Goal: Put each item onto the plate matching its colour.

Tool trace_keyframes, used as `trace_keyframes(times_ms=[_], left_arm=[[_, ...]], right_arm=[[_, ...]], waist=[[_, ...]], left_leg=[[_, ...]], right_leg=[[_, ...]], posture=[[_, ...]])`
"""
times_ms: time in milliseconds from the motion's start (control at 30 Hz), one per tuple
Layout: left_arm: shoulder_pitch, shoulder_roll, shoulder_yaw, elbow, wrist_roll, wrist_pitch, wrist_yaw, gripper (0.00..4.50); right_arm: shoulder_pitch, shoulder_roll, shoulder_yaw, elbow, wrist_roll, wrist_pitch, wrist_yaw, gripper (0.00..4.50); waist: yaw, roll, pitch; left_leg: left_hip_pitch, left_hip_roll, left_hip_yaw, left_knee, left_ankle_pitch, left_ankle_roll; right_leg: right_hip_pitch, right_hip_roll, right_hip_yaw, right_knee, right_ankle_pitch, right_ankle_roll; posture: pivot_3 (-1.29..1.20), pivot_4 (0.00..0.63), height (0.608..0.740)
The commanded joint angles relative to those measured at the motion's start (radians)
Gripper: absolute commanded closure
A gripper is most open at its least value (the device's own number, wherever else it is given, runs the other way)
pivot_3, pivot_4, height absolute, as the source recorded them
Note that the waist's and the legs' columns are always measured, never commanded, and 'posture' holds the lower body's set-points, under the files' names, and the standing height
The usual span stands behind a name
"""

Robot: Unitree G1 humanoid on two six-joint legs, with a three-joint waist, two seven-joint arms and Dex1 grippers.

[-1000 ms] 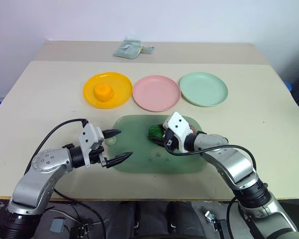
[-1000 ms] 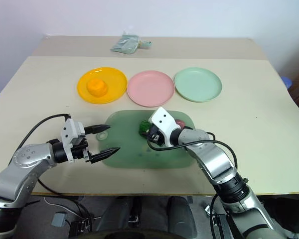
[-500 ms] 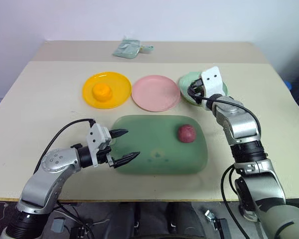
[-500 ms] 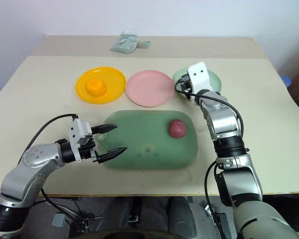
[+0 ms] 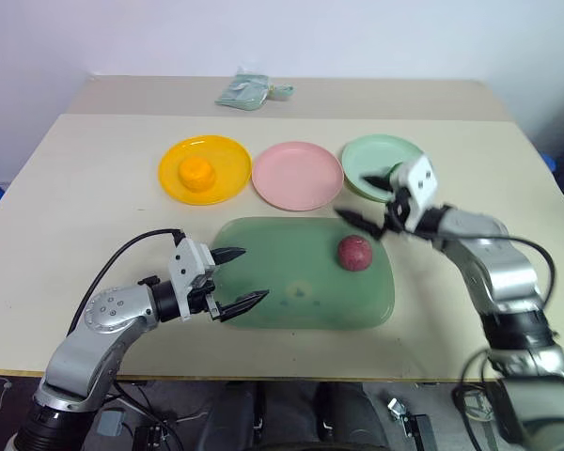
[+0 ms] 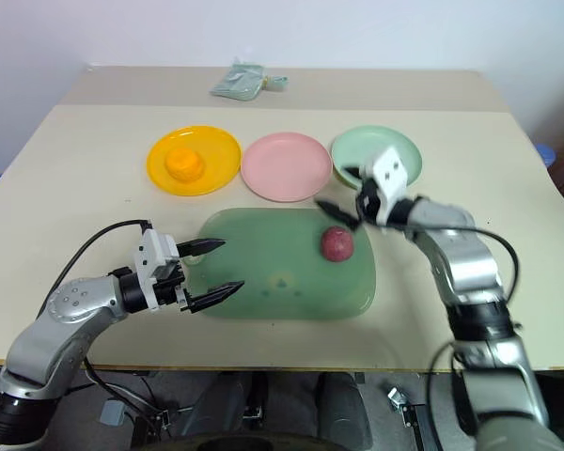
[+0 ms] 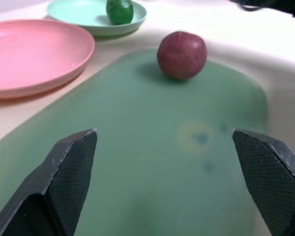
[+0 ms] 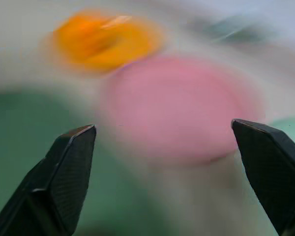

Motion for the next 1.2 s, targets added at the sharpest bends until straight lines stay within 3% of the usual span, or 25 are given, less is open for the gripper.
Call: trace_keyframes(times_ms=[33,133,233,300,367,467,567,633,800,833,933,1067,1200], left_arm=[[-0.03,0.0,-0.001,0.003,0.002,-0.023,-0.016,0.0],[-0.048,-0.003,-0.007,0.02,0.007,-0.028,-0.027,0.0],[-0.053,-0.005,-0.008,0.025,0.01,-0.028,-0.03,0.0],[-0.05,-0.005,-0.002,0.026,0.011,-0.028,-0.029,0.0],[-0.038,-0.004,0.01,0.025,0.014,-0.031,-0.026,0.0],[-0.032,-0.007,0.019,0.025,0.02,-0.035,-0.014,0.0],[-0.002,-0.054,0.115,0.035,0.013,-0.047,0.094,0.0],[0.015,-0.083,0.158,0.034,0.01,-0.047,0.148,0.0],[0.08,-0.093,0.168,0.002,0.036,-0.052,0.185,0.0],[0.092,-0.094,0.168,-0.007,0.04,-0.054,0.189,0.0],[0.116,-0.099,0.184,-0.022,0.035,-0.058,0.206,0.0],[0.116,-0.114,0.183,-0.026,0.047,-0.062,0.24,0.0],[0.107,-0.106,0.236,0.033,0.07,-0.097,0.268,0.0]], right_arm=[[0.043,-0.049,0.012,-0.082,0.001,0.027,0.044,0.02],[0.067,-0.056,0.061,-0.042,-0.091,0.01,0.004,0.02],[0.043,-0.023,0.057,-0.031,-0.087,0.016,-0.017,0.84],[0.021,0.006,0.059,-0.043,-0.079,0.011,-0.019,1.68],[-0.025,0.061,0.064,-0.034,-0.081,0.003,-0.05,1.93],[-0.073,0.122,0.061,-0.007,-0.085,0.006,-0.083,1.93],[-0.283,0.338,0.108,0.236,-0.205,-0.041,-0.315,1.93],[-0.389,0.425,0.115,0.406,-0.275,-0.075,-0.418,1.93],[-0.537,0.508,0.086,0.721,-0.311,-0.213,-0.482,1.93],[-0.552,0.515,0.076,0.753,-0.31,-0.236,-0.489,0.94],[-0.555,0.518,0.071,0.758,-0.314,-0.315,-0.479,0.07],[-0.464,0.438,0.067,0.629,-0.311,-0.371,-0.397,0.07],[-0.285,0.276,0.012,0.382,-0.213,-0.325,-0.216,0.07]], waist=[[-0.002,0.0,0.0],[-0.005,0.0,0.0],[-0.004,0.0,0.0],[-0.003,0.0,0.0],[-0.004,0.0,0.0],[-0.005,0.0,0.0],[-0.021,0.0,-0.001],[-0.03,0.0,-0.001],[-0.023,0.0,-0.001],[-0.025,0.0,-0.001],[-0.028,0.0,0.0],[-0.027,0.001,0.0],[-0.023,0.0,-0.001]], left_leg=[[0.0,0.0,0.0,0.0,0.0,0.0],[0.002,0.001,0.0,0.0,0.0,-0.001],[0.001,0.001,0.001,0.0,0.001,-0.001],[0.001,0.001,0.001,0.0,0.001,-0.001],[0.001,0.001,0.001,0.0,0.001,-0.001],[0.001,0.001,0.0,0.0,0.001,-0.002],[0.001,0.001,0.001,0.0,0.001,-0.002],[0.001,0.001,0.001,0.0,0.002,-0.004],[-0.001,0.0,-0.002,-0.005,0.003,-0.005],[-0.001,-0.001,-0.002,-0.004,0.002,-0.004],[-0.001,-0.001,-0.001,-0.004,0.002,-0.003],[-0.001,0.0,-0.001,-0.004,0.003,-0.005],[-0.001,0.0,-0.002,-0.004,0.003,-0.005]], right_leg=[[0.0,0.0,0.0,0.0,0.0,0.0],[0.0,0.001,0.001,0.002,0.0,0.0],[-0.001,0.0,0.001,0.002,0.0,0.0],[-0.001,0.0,0.001,0.002,0.0,0.0],[-0.001,0.001,0.001,0.002,0.0,0.0],[-0.002,0.001,0.001,0.002,0.0,0.0],[-0.001,0.001,0.001,0.002,0.0,0.0],[-0.004,0.001,0.001,0.004,0.0,0.0],[-0.004,0.002,0.0,0.004,-0.001,-0.002],[-0.004,0.001,0.0,0.004,-0.001,-0.002],[-0.003,0.001,0.0,0.003,-0.001,-0.001],[-0.004,0.002,0.0,0.003,-0.001,-0.001],[-0.002,0.002,0.0,0.003,-0.001,-0.001]], posture=[[0.0,0.15,0.74],[0.0,0.15,0.74],[0.0,0.15,0.74],[0.0,0.15,0.74],[0.0,0.15,0.74],[0.0,0.15,0.74],[0.0,0.15,0.74],[0.0,0.15,0.74],[0.0,0.15,0.74],[0.0,0.15,0.74],[0.0,0.15,0.74],[0.0,0.15,0.74],[0.0,0.15,0.74]])
